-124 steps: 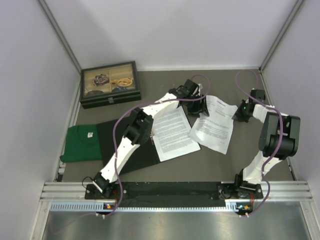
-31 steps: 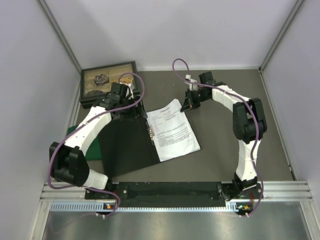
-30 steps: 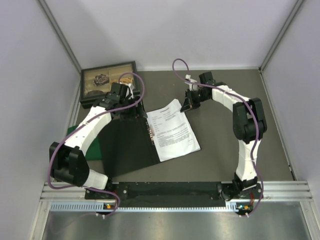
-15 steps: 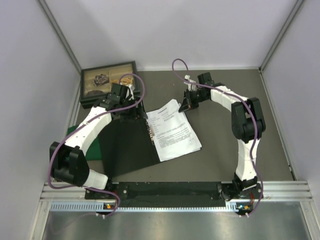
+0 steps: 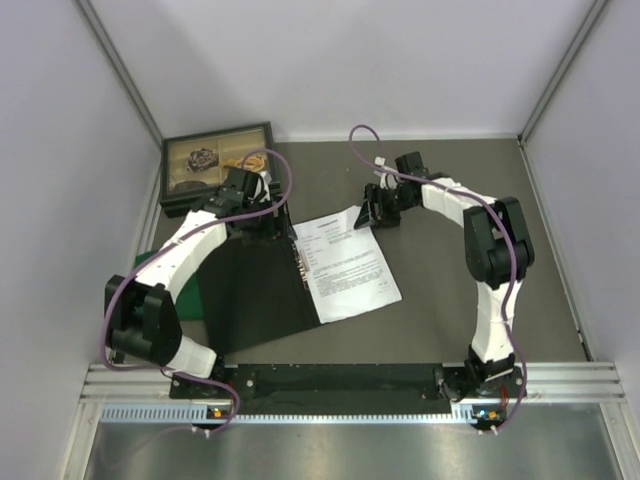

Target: Put the files into the folder

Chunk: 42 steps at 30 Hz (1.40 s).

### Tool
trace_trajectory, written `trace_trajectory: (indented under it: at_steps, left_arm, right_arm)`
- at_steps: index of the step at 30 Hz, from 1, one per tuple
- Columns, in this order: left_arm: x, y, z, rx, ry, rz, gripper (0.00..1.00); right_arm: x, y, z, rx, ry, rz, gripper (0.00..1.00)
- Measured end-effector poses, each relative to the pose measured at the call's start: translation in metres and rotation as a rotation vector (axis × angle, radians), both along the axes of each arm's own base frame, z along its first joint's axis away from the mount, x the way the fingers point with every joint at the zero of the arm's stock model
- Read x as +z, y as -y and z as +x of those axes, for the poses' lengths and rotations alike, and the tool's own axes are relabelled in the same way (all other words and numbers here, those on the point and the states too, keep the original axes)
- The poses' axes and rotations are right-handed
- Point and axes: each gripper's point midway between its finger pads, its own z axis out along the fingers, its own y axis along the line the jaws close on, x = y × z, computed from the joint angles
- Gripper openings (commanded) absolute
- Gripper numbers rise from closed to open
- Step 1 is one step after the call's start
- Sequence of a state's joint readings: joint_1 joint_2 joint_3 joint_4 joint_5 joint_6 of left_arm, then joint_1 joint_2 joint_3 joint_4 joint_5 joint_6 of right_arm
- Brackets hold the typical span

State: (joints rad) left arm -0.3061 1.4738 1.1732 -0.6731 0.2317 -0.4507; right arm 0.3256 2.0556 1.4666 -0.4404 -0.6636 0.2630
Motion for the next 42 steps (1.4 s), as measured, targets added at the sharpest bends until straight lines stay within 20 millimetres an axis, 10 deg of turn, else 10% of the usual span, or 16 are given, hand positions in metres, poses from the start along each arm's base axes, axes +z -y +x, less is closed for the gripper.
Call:
trace_trajectory:
  at_steps: [10, 18, 27, 42]
  left_arm:
    - [-0.028, 0.002, 0.014, 0.002, -0.062, 0.025, 0.59]
    - [-0.072, 0.012, 0.040, 0.021, -0.175, -0.008, 0.49]
    - [-0.090, 0.023, 0.057, 0.075, -0.206, -0.065, 0.50]
    - [-0.103, 0.028, 0.062, 0.092, -0.227, -0.093, 0.55]
  right_arm:
    - [0.021, 0.046, 0.009, -0.165, 0.146, -0.306, 0.70]
    - [0.027, -0.045, -0.088, -0.015, 0.153, -0.156, 0.00]
    - [-0.027, -0.071, -0.098, -0.008, 0.027, -0.158, 0.00]
    - [-0.038, -0.082, -0.092, -0.032, 0.003, -0.121, 0.00]
